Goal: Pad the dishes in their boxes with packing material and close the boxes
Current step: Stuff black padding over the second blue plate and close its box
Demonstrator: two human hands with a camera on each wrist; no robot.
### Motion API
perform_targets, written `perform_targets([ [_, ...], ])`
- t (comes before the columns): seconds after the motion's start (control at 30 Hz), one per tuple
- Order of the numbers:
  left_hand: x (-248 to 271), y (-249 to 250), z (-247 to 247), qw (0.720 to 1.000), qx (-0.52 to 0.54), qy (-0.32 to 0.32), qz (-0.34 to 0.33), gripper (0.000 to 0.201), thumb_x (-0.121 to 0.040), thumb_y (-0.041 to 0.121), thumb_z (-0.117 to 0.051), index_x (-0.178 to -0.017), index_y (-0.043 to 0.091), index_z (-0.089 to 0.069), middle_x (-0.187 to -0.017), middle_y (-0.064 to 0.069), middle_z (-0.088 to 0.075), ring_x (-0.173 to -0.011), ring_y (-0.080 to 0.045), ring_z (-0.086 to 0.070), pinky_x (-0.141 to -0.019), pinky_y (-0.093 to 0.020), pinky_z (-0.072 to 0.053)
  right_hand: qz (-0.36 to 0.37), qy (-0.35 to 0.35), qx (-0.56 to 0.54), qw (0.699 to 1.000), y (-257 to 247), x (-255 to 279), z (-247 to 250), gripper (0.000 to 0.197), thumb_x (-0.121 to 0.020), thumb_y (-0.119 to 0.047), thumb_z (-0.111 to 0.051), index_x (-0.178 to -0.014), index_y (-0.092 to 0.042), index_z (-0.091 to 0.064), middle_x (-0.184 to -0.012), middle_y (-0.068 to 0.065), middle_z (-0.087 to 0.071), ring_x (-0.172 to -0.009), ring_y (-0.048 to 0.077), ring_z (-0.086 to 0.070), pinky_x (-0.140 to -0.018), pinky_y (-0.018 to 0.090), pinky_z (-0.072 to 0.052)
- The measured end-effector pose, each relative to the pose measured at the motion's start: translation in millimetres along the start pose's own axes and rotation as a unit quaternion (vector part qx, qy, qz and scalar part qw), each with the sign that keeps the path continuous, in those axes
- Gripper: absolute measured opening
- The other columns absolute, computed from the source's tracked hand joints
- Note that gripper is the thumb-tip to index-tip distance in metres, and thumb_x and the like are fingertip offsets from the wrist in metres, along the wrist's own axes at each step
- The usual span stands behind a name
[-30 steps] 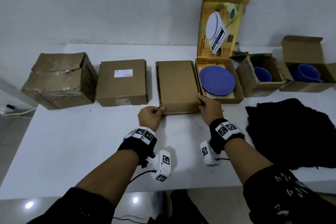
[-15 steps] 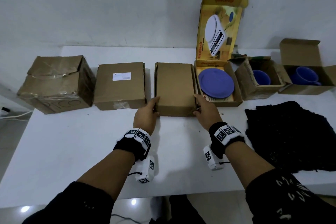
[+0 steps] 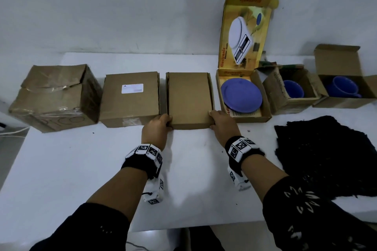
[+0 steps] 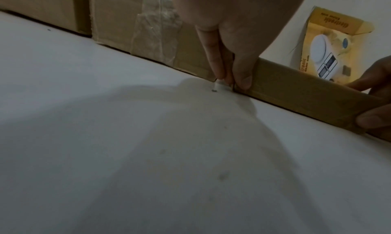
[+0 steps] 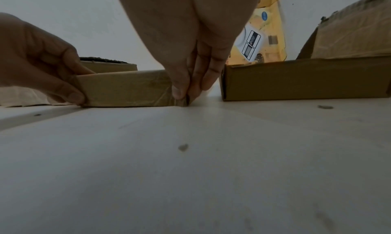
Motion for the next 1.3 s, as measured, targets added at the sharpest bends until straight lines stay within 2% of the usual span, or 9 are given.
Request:
perform_targets([
  [0.27, 13.7, 12.5, -2.0, 0.990, -0.128, -0.045, 0.029, 0.032, -0.091, 0.016, -0.050, -0.123, 0.018, -0.045, -0.113, -0.013, -0.055, -0.099, -0.035, -0.057, -0.068, -0.038, -0.042, -0.022, -0.106, -0.038, 0.993, -1.5, -4.2, 15.4, 0.048, -0.089, -0.016, -0.061, -0.134, -0.007, -0.048, -0.116, 0.018, -0.062, -0.110, 0.032, -0.055, -0.092, 0.035, -0.043],
  [0.37, 29.1, 32.2, 2.4, 0.982, -0.173, -0.035, 0.062, 0.042, -0.087, 0.024, -0.060, -0.124, 0.017, -0.041, -0.122, -0.012, -0.043, -0.105, -0.033, -0.052, -0.070, -0.039, -0.046, -0.017, -0.110, -0.112, 0.987, 7.9, 8.0, 38.9, 0.045, -0.089, -0.018, -0.062, -0.131, -0.006, -0.053, -0.089, 0.011, -0.060, -0.093, 0.025, -0.058, -0.092, 0.037, -0.047],
  [0.43, 35.0, 56.4, 1.4, 0.987, -0.151, -0.010, 0.056, 0.046, -0.085, 0.025, -0.060, -0.125, 0.015, -0.041, -0.123, -0.013, -0.042, -0.107, -0.034, -0.050, -0.069, -0.038, -0.047, -0.024, -0.093, -0.165, 0.982, 21.5, 17.9, 62.2, 0.037, -0.089, -0.015, -0.062, -0.125, -0.006, -0.058, -0.085, 0.010, -0.064, -0.086, 0.026, -0.062, -0.088, 0.039, -0.051],
  [0.5, 36.0, 93.4, -6.7, 0.992, -0.128, 0.003, 0.024, 0.046, -0.085, 0.024, -0.058, -0.128, 0.015, -0.043, -0.124, -0.013, -0.046, -0.112, -0.034, -0.047, -0.073, -0.040, -0.047, -0.035, -0.082, -0.183, 0.979, 42.3, 29.9, 86.9, 0.030, -0.088, -0.014, -0.064, -0.117, -0.007, -0.063, -0.095, 0.012, -0.068, -0.084, 0.021, -0.062, -0.085, 0.033, -0.051],
  [0.6, 33.2, 164.1, -30.6, 0.995, -0.096, -0.005, -0.022, 0.047, -0.086, 0.032, -0.059, -0.128, 0.017, -0.045, -0.125, -0.010, -0.048, -0.116, -0.032, -0.045, -0.080, -0.042, -0.047, -0.052, -0.063, -0.167, 0.983, 89.6, 52.4, 124.5, 0.028, -0.085, -0.018, -0.068, -0.112, -0.010, -0.066, -0.090, 0.003, -0.064, -0.084, 0.015, -0.059, -0.084, 0.028, -0.048],
  [0.9, 43.1, 361.7, -130.4, 0.981, -0.017, -0.083, -0.175, 0.032, -0.088, 0.038, -0.060, -0.115, 0.021, -0.058, -0.119, -0.003, -0.055, -0.112, -0.022, -0.051, -0.086, -0.037, -0.049, -0.218, 0.014, -0.040, 0.975, 291.4, 144.2, 211.2, 0.026, -0.080, -0.034, -0.071, -0.090, -0.011, -0.065, -0.091, 0.007, -0.066, -0.092, 0.024, -0.061, -0.082, 0.033, -0.048],
  [1.0, 45.3, 392.5, -158.1, 0.976, -0.011, -0.108, -0.186, 0.035, -0.088, 0.038, -0.060, -0.119, 0.022, -0.056, -0.122, -0.002, -0.056, -0.117, -0.022, -0.048, -0.092, -0.039, -0.047, -0.275, -0.007, 0.033, 0.961, 333.2, 171.8, 203.2, 0.049, -0.075, -0.052, -0.070, -0.096, -0.009, -0.059, -0.097, 0.010, -0.063, -0.094, 0.029, -0.061, -0.076, 0.035, -0.049],
  [1.1, 43.4, 412.9, -177.1, 0.974, -0.030, -0.122, -0.189, 0.046, -0.087, 0.041, -0.059, -0.129, 0.023, -0.050, -0.130, -0.002, -0.052, -0.124, -0.023, -0.042, -0.100, -0.041, -0.042, -0.284, -0.011, 0.021, 0.958, 352.1, 183.3, 184.4, 0.070, -0.066, -0.061, -0.072, -0.111, -0.010, -0.053, -0.110, 0.011, -0.059, -0.101, 0.030, -0.058, -0.081, 0.039, -0.051],
  [1.3, 34.3, 429.5, -194.8, 0.967, -0.118, -0.141, -0.174, 0.056, -0.084, 0.042, -0.063, -0.134, 0.023, -0.047, -0.128, -0.007, -0.051, -0.123, -0.027, -0.043, -0.100, -0.043, -0.041, -0.260, 0.030, -0.041, 0.964, 356.7, 185.2, 169.8, 0.042, -0.077, -0.039, -0.073, -0.105, -0.014, -0.056, -0.114, 0.009, -0.054, -0.102, 0.028, -0.055, -0.086, 0.041, -0.049],
])
Point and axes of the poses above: each hand's wrist, its own x-axis away from the middle knuckle, its own z-axis out of the back of the hand, y = z × x, the point moved 8 cm from there along -x, towards the middle knuckle
